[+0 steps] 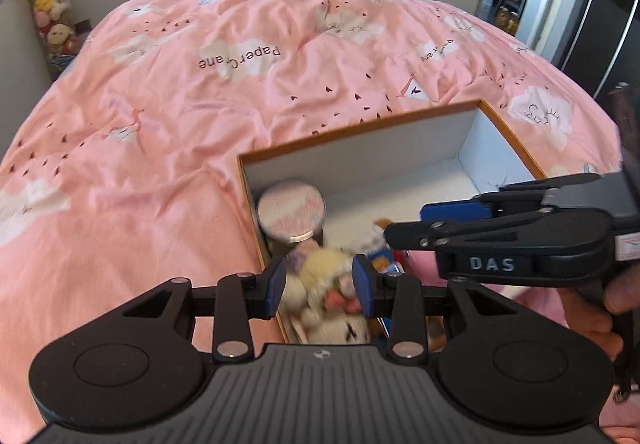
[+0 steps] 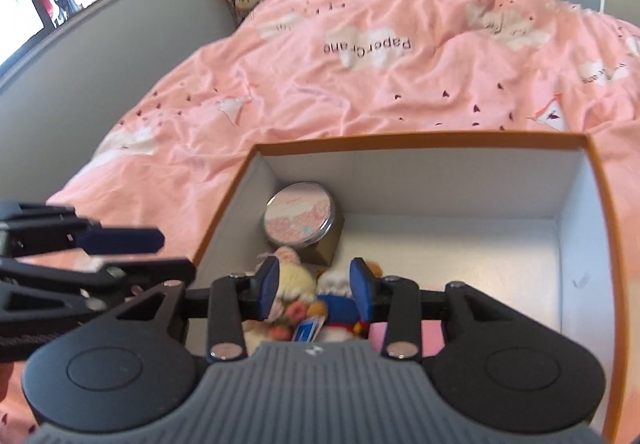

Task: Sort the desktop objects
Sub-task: 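Lift both tools out and move them back to the remaining items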

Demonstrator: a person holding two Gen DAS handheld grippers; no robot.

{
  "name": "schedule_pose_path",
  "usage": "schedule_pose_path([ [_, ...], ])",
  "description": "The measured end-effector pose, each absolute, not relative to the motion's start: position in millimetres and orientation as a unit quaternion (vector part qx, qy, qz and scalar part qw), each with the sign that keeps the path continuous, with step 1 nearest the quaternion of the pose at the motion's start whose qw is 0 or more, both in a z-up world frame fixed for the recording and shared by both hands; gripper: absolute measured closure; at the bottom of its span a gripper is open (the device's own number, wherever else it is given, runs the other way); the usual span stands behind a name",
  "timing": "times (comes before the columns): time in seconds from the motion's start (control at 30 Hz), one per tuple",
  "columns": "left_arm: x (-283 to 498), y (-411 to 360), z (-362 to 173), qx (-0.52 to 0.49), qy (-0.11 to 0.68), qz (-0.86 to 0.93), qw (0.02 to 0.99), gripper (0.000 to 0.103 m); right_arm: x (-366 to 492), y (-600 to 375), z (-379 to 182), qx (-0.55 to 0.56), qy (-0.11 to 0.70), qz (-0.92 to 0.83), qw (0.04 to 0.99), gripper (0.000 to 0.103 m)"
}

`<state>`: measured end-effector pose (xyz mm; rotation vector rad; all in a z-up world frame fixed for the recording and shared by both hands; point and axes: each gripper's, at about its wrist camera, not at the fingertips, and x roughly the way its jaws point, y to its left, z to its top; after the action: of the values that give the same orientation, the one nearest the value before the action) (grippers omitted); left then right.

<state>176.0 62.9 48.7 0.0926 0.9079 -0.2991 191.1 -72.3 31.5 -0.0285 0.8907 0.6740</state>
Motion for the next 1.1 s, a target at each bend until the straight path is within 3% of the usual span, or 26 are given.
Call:
schedule_pose_path([
  [0.57, 57.6, 30.4, 19.5, 0.016, 0.422, -0.094, 0.902, 0.061, 53.7, -129.3, 27.0, -0.061, 0.327, 0.222, 0.916, 0.061],
  [0.7, 41.4, 18.2, 10.0, 0.040, 0.429, -0.080, 0.899, 0.060, 47.1, -140.8, 16.5, -0.079, 0.335, 0.201, 0.917, 0.055],
  [1.1, 33.5, 19.0, -3.4, 0.031, 0.461, -0.065, 0.884, 0.060, 47.2, -145.6, 1.4, -0.090, 0.353, 0.204, 0.909, 0.053],
])
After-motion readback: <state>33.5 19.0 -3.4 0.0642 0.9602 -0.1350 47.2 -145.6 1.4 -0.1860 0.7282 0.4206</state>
